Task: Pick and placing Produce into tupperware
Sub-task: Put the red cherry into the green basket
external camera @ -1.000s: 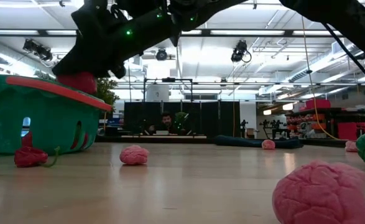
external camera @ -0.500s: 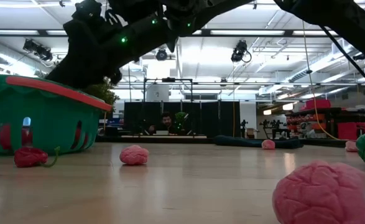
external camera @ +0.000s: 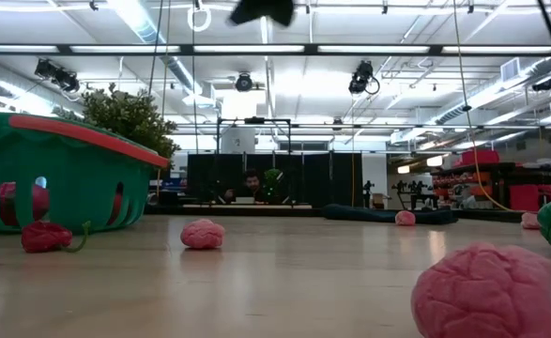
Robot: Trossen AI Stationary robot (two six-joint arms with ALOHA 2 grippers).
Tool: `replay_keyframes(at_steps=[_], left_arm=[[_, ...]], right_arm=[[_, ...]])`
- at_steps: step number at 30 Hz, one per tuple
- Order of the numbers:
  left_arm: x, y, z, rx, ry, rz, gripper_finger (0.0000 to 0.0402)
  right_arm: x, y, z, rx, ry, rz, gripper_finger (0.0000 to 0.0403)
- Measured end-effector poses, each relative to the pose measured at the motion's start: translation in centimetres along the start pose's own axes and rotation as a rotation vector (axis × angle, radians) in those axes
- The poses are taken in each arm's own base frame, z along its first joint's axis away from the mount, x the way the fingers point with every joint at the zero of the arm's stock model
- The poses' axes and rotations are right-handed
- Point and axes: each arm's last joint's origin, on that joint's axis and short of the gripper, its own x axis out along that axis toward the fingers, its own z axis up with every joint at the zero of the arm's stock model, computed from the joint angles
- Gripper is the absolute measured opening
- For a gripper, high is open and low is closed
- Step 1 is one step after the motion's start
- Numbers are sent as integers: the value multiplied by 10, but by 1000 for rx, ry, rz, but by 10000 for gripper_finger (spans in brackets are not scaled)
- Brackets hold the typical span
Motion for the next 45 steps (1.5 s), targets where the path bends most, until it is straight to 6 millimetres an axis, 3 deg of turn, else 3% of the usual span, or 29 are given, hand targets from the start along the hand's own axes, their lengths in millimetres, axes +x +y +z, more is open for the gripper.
replay_keyframes(at_steps=[4,7,14,19,24,29,37,45], left_arm=[[25,-37,-1,37,99,-80,76],[48,-70,-10,70,183,-84,82],[106,-138,-46,230,295,-13,72],[145,-167,-62,293,309,-8,72],[178,-178,-67,310,342,-40,92],[197,-177,-70,317,397,-36,122],[216,-169,-75,322,462,-32,163],[225,-162,-88,333,493,-8,153]], right_arm=[[-38,30,-12,15,58,-3,205],[-52,56,-16,-12,29,-49,201],[-51,106,-29,-110,2,-154,196],[-43,129,-37,-158,24,-125,197],[-45,138,-40,-176,23,-113,197],[-45,137,-40,-176,22,-114,196],[-44,133,-39,-168,24,-121,196],[-44,133,-39,-160,29,-122,194]])
